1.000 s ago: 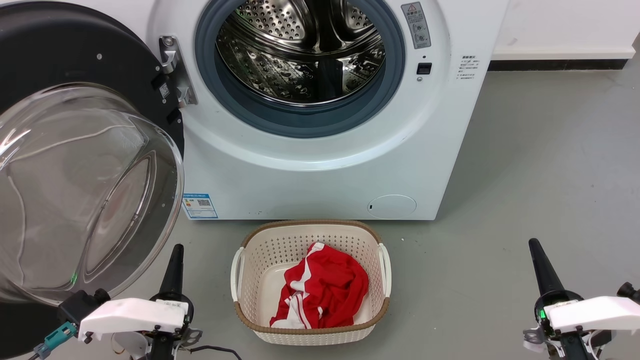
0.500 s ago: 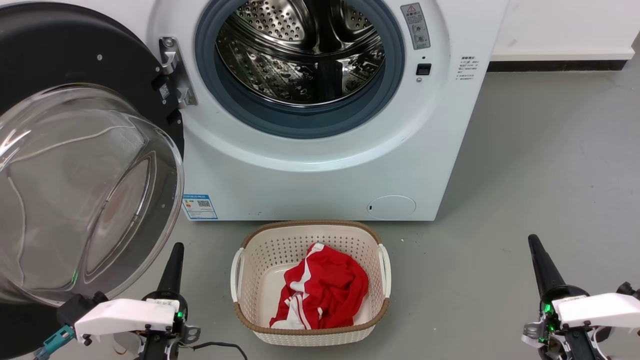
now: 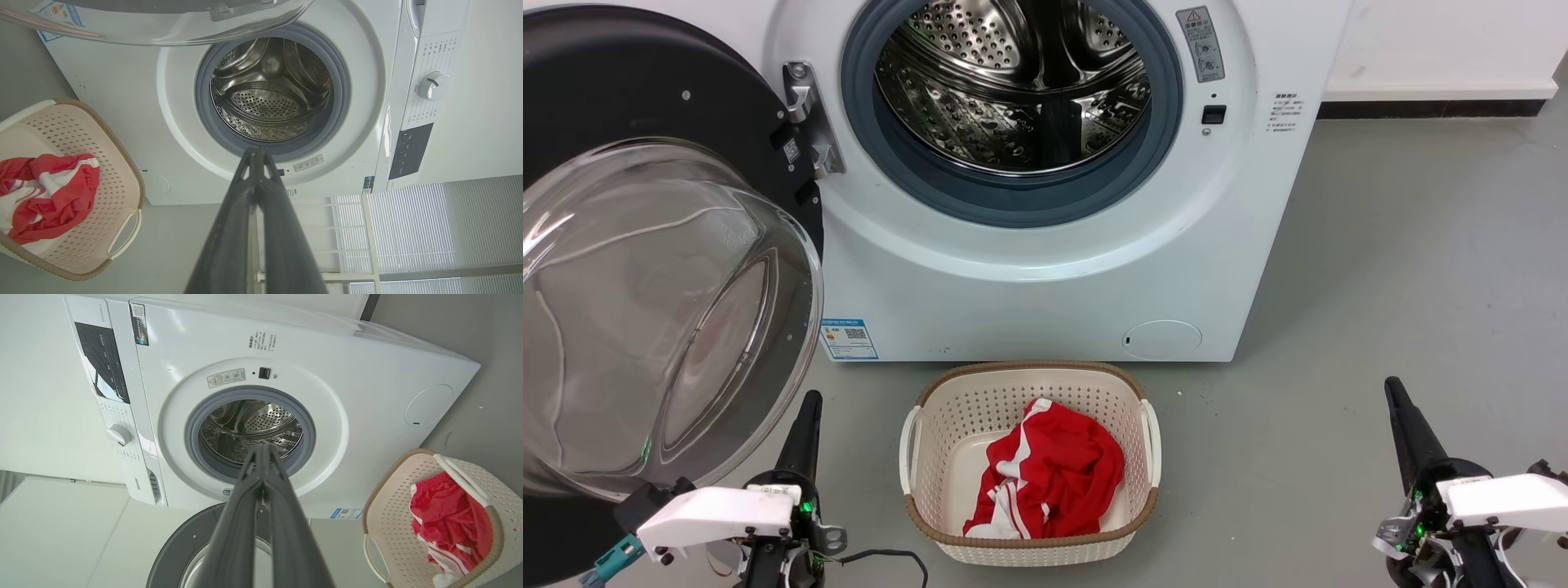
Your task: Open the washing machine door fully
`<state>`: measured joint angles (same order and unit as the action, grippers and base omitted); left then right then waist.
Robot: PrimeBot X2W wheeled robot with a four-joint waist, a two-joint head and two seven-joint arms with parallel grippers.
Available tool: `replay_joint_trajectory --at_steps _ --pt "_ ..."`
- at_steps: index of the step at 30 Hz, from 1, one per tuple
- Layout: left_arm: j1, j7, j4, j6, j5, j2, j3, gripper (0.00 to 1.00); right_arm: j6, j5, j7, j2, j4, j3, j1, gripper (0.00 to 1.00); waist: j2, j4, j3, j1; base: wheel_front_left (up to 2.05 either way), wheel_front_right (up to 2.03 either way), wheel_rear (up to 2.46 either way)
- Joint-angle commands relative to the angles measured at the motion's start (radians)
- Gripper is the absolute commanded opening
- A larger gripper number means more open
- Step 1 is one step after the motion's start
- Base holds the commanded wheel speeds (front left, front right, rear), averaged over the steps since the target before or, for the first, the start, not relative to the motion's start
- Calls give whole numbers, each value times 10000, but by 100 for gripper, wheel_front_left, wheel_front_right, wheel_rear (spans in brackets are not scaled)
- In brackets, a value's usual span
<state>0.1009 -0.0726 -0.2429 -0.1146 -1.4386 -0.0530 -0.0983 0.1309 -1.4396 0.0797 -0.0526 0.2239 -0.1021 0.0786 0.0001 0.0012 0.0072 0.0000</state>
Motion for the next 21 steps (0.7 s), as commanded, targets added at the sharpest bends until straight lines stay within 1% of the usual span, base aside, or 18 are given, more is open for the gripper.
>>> replay_joint_trajectory --at_steps 1,21 --pt "99 -39 19 -42 -136 0 -22 0 -2 -153 21 -31 -11 -21 174 0 -1 0 -1 0 0 0 0" --pt "113 -404 -29 -170 -1602 35 -177 0 -3 -1626 302 -19 209 -82 343 0 -1 -11 -36 0 0 0 0"
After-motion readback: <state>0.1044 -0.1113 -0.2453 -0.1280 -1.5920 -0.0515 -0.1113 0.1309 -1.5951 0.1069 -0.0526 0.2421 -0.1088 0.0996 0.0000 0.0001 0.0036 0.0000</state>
